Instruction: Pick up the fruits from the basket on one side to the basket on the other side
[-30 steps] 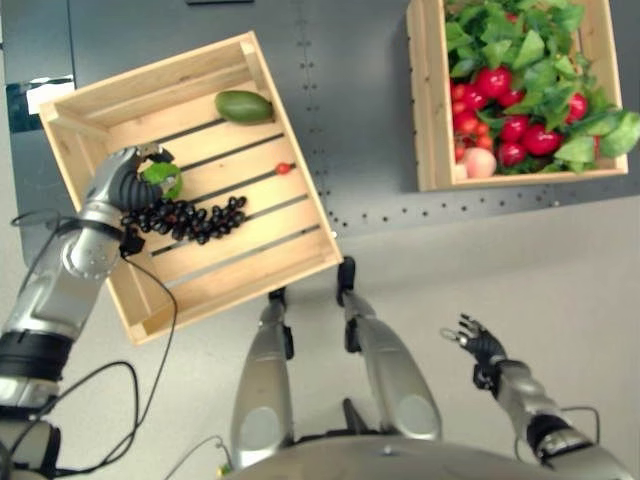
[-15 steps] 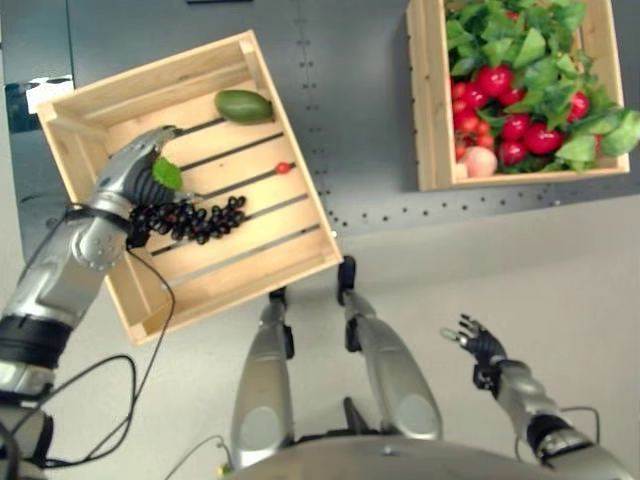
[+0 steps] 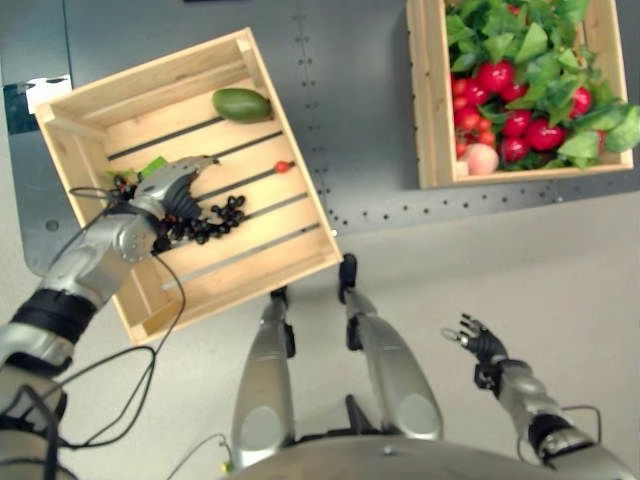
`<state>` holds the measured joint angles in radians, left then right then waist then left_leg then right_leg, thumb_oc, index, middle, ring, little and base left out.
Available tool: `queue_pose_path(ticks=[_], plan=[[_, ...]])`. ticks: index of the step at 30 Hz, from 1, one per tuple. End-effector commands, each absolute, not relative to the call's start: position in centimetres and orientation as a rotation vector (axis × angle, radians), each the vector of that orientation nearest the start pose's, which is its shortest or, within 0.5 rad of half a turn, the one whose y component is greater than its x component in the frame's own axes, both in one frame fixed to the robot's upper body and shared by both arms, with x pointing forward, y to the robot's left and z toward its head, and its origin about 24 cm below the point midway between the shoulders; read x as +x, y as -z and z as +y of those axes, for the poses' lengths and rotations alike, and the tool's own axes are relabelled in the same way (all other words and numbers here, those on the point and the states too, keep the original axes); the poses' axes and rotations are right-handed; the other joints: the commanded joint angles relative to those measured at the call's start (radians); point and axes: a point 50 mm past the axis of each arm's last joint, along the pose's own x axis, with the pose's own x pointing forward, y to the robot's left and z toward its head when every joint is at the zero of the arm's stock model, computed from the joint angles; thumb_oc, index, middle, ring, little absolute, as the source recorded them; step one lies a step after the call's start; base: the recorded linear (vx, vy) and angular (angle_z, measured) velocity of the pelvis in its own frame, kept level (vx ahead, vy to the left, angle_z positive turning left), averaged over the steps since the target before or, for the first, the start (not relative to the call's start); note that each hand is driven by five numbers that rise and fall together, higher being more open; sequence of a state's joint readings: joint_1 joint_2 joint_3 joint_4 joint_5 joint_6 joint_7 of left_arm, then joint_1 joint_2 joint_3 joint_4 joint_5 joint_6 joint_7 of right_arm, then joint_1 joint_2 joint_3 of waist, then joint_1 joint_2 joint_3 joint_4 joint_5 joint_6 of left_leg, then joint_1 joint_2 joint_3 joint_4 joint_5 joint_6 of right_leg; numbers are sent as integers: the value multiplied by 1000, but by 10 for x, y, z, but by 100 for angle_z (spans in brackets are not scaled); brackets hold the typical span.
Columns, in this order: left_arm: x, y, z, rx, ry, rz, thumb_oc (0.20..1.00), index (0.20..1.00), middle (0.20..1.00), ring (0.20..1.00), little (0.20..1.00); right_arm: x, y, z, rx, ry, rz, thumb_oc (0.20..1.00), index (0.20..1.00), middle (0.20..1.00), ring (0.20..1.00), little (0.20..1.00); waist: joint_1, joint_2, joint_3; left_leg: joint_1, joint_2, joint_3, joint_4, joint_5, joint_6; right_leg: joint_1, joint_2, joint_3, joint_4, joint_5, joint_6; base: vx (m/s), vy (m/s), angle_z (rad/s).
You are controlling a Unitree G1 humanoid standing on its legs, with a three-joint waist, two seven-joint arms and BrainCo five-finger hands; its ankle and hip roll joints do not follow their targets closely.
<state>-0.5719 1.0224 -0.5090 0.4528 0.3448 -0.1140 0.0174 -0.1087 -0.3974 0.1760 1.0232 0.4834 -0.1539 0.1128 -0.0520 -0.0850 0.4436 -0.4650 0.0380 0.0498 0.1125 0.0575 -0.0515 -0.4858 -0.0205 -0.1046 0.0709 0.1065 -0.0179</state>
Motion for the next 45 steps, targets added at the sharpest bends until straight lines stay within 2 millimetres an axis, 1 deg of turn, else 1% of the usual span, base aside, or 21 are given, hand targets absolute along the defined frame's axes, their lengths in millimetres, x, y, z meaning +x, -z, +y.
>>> queue_pose_path(ticks=[1, 4, 9, 15, 18, 21, 26, 32, 37, 43, 45], plan=[[333, -150, 291, 1530, 111, -15, 1000, 1000, 1000, 1000, 1000, 169, 106, -281, -49, 155, 766, 1000, 1000, 1000, 1000, 1000, -27, -12, -43, -32, -43, -3, 68, -97, 53, -1, -3, -3, 55, -80, 78, 0, 0, 0], [338, -149, 286, 1594, 134, -11, 1000, 1000, 1000, 1000, 1000, 171, 104, -280, -55, 146, 759, 1000, 1000, 1000, 1000, 1000, -31, -14, -43, -34, -41, -2, 67, -97, 53, -5, -2, -2, 55, -78, 79, 0, 0, 0], [342, -146, 287, 1649, 155, 29, 1000, 1000, 1000, 1000, 1000, 172, 103, -282, -55, 152, 755, 1000, 1000, 1000, 1000, 1000, -34, -13, -43, -39, -42, 0, 74, -100, 55, -9, 0, 0, 58, -79, 79, 1, 2, -1], [342, -142, 290, 1661, 164, 63, 1000, 1000, 1000, 1000, 1000, 174, 102, -283, -57, 151, 752, 1000, 1000, 1000, 1000, 1000, -36, -14, -39, -45, -42, 2, 79, -102, 55, -13, -1, -1, 60, -78, 79, 0, 0, 0], [339, -130, 295, 1673, 188, 132, 1000, 1000, 1000, 1000, 1000, 175, 101, -283, -61, 146, 752, 1000, 1000, 1000, 1000, 1000, -37, -15, -36, -50, -42, 3, 88, -106, 57, -18, 0, 1, 66, -79, 79, 0, 0, 0], [336, -119, 295, 1689, 227, 177, 1000, 1000, 1000, 1000, 1000, 176, 100, -283, -66, 143, 751, 1000, 1000, 1000, 1000, 1000, -36, -16, -33, -53, -42, 3, 90, -107, 58, -19, 0, 2, 67, -79, 79, 0, 0, 0], [331, -106, 299, 1686, 264, 240, 1000, 1000, 1000, 1000, 1000, 177, 100, -284, -75, 138, 756, 1000, 1000, 1000, 1000, 1000, -36, -16, -32, -54, -43, 4, 93, -110, 59, -21, 1, 4, 67, -78, 78, 0, 0, 0], [317, -83, 305, 1663, 317, 354, 1000, 1000, 1000, 1000, 1000, 176, 101, -283, -68, 136, 766, 1000, 1000, 1000, 1000, 1000, -33, -13, -33, -53, -46, 6, 97, -117, 61, -21, 3, 6, 71, -81, 77, 0, 0, 0], [306, -63, 312, 1642, 322, 449, 1000, 1000, 1000, 1000, 1000, 178, 101, -283, -62, 136, 772, 1000, 1000, 1000, 1000, 1000, -31, -12, -33, -56, -45, 8, 98, -119, 62, -26, 2, 7, 69, -80, 77, 1, -1, -1], [297, -49, 320, 1622, 299, 517, 1000, 1000, 1000, 1000, 1000, 179, 101, -282, -63, 129, 775, 1000, 1000, 1000, 1000, 1000, -29, -15, -28, -63, -45, 8, 102, -119, 64, -29, 3, 6, 70, -80, 76, 0, 0, 0], [295, -48, 320, 1621, 302, 523, 1000, 1000, 1000, 1000, 1000, 178, 100, -283, -66, 130, 777, 1000, 1000, 1000, 1000, 1000, -29, -16, -26, -65, -45, 6, 104, -120, 64, -31, 4, 6, 70, -80, 76, 0, 0, 0]])
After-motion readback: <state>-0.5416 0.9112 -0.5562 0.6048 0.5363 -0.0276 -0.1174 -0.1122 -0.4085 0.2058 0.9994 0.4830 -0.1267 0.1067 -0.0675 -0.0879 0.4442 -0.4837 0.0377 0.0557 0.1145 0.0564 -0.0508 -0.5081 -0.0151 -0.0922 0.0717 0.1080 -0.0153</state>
